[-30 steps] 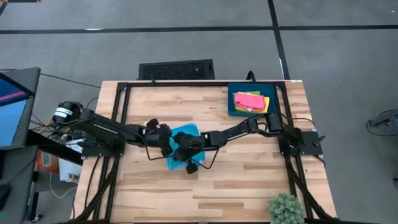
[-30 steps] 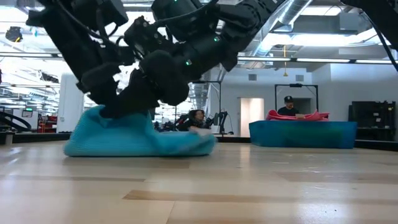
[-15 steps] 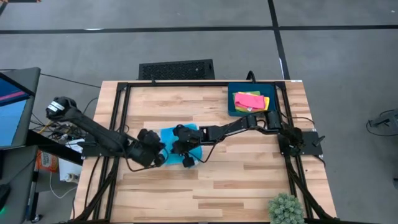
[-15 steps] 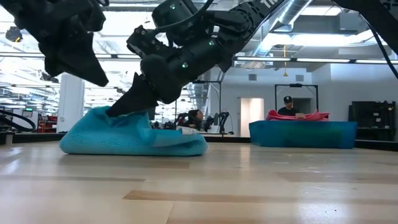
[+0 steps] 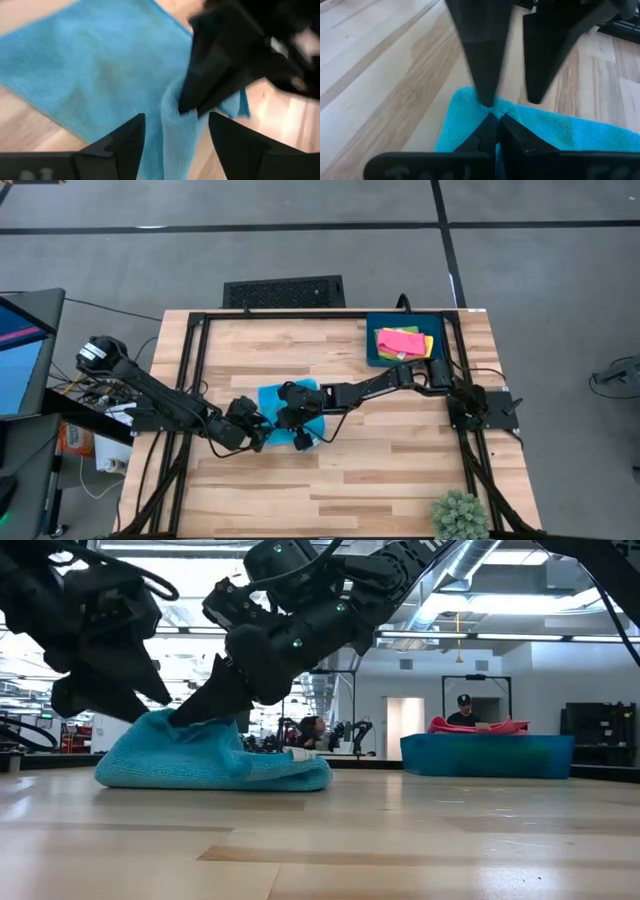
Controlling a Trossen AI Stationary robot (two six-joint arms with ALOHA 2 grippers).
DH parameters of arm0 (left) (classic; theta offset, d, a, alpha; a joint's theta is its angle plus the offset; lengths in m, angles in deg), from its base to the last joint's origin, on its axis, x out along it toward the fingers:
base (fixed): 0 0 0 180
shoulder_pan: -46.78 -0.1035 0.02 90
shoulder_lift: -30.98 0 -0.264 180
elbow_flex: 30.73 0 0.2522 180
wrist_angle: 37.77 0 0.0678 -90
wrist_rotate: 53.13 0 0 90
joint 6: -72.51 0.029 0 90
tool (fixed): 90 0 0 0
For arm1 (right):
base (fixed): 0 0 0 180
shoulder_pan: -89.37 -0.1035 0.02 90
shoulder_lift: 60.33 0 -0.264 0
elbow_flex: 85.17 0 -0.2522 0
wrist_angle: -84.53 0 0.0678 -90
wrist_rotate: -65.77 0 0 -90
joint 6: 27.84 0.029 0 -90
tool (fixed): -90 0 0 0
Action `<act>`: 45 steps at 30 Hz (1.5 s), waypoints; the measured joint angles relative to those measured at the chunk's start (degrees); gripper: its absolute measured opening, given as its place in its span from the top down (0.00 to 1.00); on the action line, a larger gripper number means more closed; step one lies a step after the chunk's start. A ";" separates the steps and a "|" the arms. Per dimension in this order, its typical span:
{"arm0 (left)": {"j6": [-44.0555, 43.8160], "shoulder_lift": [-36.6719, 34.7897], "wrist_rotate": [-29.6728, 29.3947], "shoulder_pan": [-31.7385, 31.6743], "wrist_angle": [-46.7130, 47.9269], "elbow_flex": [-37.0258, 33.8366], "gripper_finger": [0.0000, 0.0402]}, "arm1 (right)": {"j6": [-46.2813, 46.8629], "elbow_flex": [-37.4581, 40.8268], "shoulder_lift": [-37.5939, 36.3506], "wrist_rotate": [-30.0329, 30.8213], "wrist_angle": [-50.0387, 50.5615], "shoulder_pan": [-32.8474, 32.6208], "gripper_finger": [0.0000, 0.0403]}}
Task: Fold microfiber towels
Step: Fold the light blue microfiber towel
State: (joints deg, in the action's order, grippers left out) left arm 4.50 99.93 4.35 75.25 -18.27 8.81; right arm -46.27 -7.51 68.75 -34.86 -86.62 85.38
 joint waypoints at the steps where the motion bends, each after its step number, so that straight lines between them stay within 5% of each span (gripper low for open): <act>1: 1.07 0.24 1.29 -0.17 -0.12 0.00 0.46 | -0.02 0.00 0.00 0.00 -0.06 0.00 0.91; 7: 4.14 3.50 8.02 -1.51 -4.52 -0.04 0.44 | -0.02 0.00 0.00 0.15 -0.31 -0.02 0.91; 16: 4.34 4.33 2.42 -1.57 -3.84 -0.07 0.49 | -0.02 0.00 0.00 0.17 -0.24 -0.25 0.91; 32: 8.90 4.30 1.16 -1.49 -3.74 -0.07 0.97 | -0.07 0.00 -0.07 0.67 -0.27 -0.26 0.90; 45: 4.53 4.28 0.29 -1.62 0.31 -0.07 0.99 | 7.11 0.06 -4.94 1.07 11.80 2.72 0.61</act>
State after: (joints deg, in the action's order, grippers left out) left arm 9.02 104.22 4.64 73.63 -17.96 8.74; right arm -39.16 -7.45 63.81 -33.80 -74.81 88.10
